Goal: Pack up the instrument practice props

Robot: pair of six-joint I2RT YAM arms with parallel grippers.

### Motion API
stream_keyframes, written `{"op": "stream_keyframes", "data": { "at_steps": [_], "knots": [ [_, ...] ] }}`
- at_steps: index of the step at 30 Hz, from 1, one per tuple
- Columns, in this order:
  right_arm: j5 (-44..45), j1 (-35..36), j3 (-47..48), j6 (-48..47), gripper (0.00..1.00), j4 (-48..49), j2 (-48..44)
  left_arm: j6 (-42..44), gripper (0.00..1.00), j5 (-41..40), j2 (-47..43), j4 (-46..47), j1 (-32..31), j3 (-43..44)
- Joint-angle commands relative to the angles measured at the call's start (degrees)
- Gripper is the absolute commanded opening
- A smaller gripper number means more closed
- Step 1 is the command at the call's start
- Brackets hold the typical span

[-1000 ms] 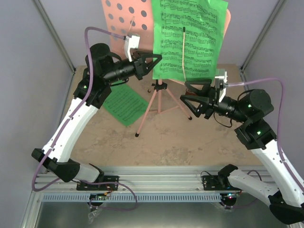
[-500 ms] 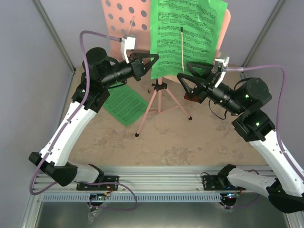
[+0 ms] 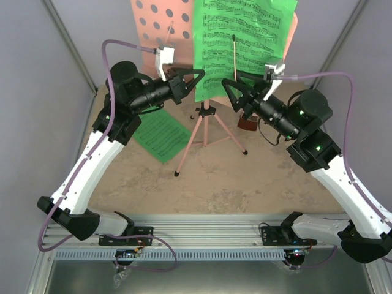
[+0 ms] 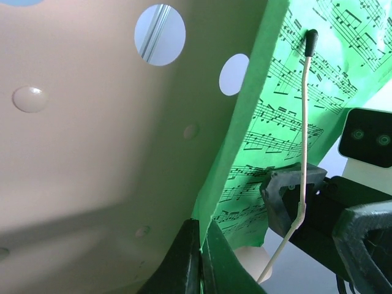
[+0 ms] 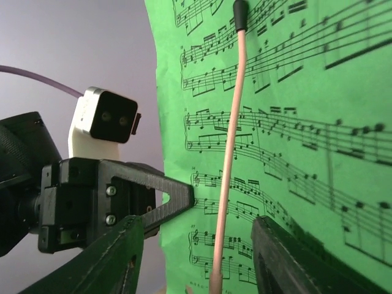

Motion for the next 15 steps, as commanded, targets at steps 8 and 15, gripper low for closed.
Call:
{"op": "stream_keyframes", "data": {
  "at_steps": [8, 15],
  "knots": [
    [3.0, 0.5, 3.4, -3.1, 0.01, 4.7, 3.8, 0.8, 0.0, -1.4, -1.5, -2.2, -0.3, 0.1],
    [3.1, 0.4, -1.2, -4.1, 0.01, 9.5, 1.4, 1.8, 0.0, -10.0, -4.2, -6.3, -0.3, 0.1]
  ]
}}
